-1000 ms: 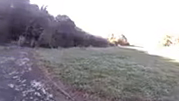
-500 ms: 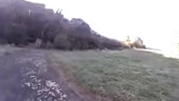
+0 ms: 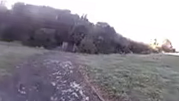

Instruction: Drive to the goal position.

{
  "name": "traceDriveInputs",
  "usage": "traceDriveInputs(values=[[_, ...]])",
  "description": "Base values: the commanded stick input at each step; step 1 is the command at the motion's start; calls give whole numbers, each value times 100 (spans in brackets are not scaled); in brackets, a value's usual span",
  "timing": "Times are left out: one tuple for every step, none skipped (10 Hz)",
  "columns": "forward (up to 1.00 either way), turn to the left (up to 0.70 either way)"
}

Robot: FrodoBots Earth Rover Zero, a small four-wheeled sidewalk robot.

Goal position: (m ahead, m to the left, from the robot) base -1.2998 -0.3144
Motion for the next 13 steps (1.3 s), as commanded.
traceDriveInputs(values=[[0,85],[0,85],[0,0],[0,0],[0,0],[36,0],[73,0],[85,0],[85,0],[85,0],[85,0],[85,-2],[85,-10]])
